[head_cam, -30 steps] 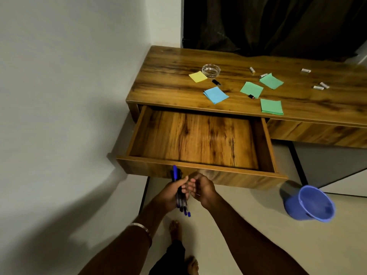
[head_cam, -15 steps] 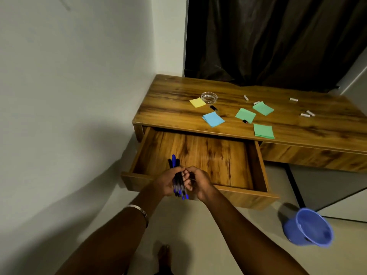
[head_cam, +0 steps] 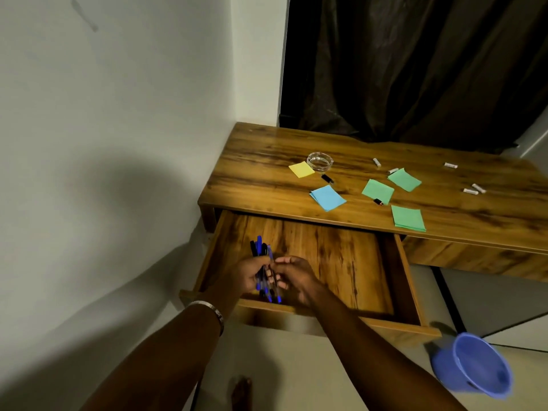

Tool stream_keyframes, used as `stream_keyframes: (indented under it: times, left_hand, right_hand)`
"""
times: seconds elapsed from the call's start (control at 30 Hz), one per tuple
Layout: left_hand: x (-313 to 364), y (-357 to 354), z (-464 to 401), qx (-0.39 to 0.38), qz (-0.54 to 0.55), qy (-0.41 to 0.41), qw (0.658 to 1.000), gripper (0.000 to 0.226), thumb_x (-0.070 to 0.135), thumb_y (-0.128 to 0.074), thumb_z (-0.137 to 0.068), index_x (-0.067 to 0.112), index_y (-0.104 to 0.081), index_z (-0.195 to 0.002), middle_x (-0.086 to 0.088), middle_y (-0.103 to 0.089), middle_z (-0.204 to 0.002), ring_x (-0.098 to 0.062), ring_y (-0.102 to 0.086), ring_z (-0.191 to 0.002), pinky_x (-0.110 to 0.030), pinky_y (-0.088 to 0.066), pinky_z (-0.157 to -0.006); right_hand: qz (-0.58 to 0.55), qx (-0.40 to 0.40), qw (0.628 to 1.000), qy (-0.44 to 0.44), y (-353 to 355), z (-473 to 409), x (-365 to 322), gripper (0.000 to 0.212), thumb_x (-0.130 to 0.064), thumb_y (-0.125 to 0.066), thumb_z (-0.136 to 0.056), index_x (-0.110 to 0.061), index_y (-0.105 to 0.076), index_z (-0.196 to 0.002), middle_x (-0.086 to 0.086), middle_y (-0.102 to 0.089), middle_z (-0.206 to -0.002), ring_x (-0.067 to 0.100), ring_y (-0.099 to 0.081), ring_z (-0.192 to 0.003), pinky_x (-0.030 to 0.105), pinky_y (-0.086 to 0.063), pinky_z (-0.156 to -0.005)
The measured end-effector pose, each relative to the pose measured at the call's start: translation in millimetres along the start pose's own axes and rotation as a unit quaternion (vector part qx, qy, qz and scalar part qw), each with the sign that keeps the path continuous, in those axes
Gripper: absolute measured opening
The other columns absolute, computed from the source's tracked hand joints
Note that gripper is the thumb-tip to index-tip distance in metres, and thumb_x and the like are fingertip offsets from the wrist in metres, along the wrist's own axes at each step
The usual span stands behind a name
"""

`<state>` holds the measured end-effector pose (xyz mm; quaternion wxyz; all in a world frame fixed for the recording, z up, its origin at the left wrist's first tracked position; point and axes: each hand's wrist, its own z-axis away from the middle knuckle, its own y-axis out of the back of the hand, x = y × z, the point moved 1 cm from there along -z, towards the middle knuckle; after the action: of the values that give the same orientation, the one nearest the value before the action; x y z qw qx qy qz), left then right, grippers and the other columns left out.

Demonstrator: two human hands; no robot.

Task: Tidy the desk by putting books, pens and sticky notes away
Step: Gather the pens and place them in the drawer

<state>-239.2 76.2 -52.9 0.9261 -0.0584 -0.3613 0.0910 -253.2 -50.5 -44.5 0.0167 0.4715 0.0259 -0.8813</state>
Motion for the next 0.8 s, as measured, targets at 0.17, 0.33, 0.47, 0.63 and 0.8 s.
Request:
stream_keyframes:
  times: [0.17,0.33,0.47,0.63,0.8]
  left_hand:
    - [11,7,-33,-0.024,0.024,0.030,0.999,0.025,0.008,-0.047,-0.098,0.002,-0.056,-0.075,-0.008,-0.059,-0.040,-0.016,-0.059,-0.033,-0.034,-0.057,-0.050]
    - [19,16,-59,-0.055,0.004,0.054,0.997,0.023,0.009,-0.047,-0.098,0.002,-0.058,-0.079,-0.008,-0.062,-0.045,-0.018,-0.065,-0.043,-0.040,-0.058,-0.056]
    - [27,22,-70,-0.053,-0.031,0.084,0.995,0.034,0.019,-0.050,-0.098,0.007,-0.048,-0.066,0.000,-0.050,-0.034,-0.013,-0.054,-0.030,-0.030,-0.056,-0.046]
    - [20,37,-91,-0.041,-0.088,0.086,0.992,0.028,0.032,-0.060,-0.091,0.007,-0.061,-0.078,-0.008,-0.068,-0.071,-0.018,-0.068,-0.070,-0.034,-0.054,-0.078]
    - [16,45,-100,-0.007,-0.093,0.091,0.992,0.020,0.019,-0.056,-0.093,0.002,-0.066,-0.097,-0.015,-0.068,-0.095,-0.027,-0.059,-0.092,-0.041,-0.048,-0.094]
  right_hand:
    - [0.072,0.016,0.997,-0.012,-8,-35,-5,0.024,0.003,-0.064,-0.086,0.004,-0.060,-0.110,0.008,-0.068,-0.077,0.009,-0.064,-0.055,0.018,-0.050,-0.047]
    - [0.109,0.028,0.993,-0.027,-15,-65,-3,0.007,-0.002,-0.070,-0.083,-0.008,-0.067,-0.086,0.012,-0.072,-0.084,0.017,-0.070,-0.069,0.024,-0.058,-0.057]
    - [0.104,0.054,0.992,-0.042,-23,-83,2,0.011,-0.004,-0.069,-0.081,-0.005,-0.070,-0.092,0.012,-0.073,-0.084,0.024,-0.070,-0.073,0.040,-0.060,-0.076]
    - [0.143,0.063,0.987,-0.040,-30,-98,13,0.011,-0.020,-0.075,-0.080,-0.013,-0.073,-0.088,0.010,-0.073,-0.089,0.022,-0.070,-0.081,0.037,-0.058,-0.079]
    - [0.193,0.066,0.979,-0.029,-22,-134,46,0.034,-0.043,-0.075,-0.076,-0.019,-0.072,-0.100,0.007,-0.073,-0.097,0.023,-0.070,-0.089,0.044,-0.057,-0.086]
